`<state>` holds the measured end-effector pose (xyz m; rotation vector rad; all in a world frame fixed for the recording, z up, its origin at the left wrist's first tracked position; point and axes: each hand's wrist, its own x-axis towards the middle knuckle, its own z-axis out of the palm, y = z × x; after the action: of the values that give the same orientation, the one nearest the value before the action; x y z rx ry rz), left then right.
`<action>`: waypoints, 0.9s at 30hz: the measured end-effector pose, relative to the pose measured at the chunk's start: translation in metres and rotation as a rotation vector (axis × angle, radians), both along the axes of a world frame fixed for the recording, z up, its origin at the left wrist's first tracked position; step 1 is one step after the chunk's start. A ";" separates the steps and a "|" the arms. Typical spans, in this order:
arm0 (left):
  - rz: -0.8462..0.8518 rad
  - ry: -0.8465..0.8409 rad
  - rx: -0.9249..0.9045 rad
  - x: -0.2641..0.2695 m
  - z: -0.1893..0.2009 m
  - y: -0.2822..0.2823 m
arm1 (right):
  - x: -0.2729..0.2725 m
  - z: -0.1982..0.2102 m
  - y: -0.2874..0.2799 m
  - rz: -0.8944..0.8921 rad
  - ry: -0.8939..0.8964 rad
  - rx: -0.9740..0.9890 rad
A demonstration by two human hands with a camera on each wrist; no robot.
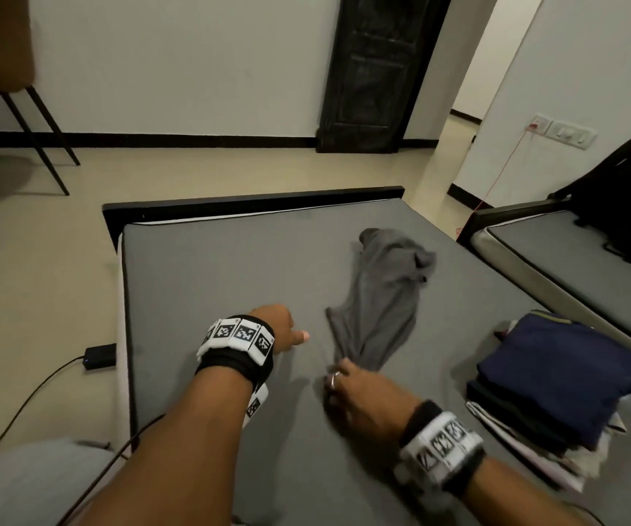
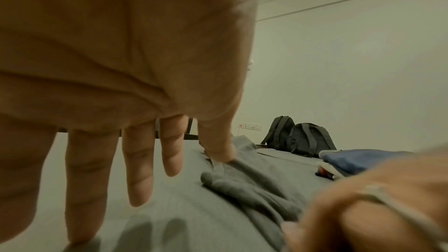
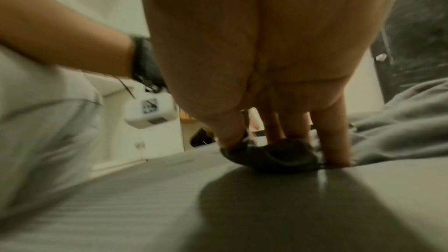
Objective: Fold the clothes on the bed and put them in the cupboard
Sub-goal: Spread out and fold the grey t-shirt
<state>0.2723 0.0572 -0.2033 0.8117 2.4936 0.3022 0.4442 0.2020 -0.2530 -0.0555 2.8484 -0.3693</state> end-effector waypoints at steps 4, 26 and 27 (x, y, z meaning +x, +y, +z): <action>0.018 -0.038 0.049 0.009 -0.011 -0.009 | 0.056 0.030 -0.071 0.152 -0.113 -0.542; 0.012 0.010 0.098 0.012 -0.031 -0.005 | -0.109 -0.005 0.024 -0.204 0.089 -0.032; 0.027 0.013 0.104 0.011 -0.031 -0.006 | -0.106 -0.005 0.020 -0.183 0.099 -0.039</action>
<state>0.2836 0.0516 -0.2348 0.8242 2.5205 0.4407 0.3377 0.2225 -0.2579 0.1851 2.9524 -0.4718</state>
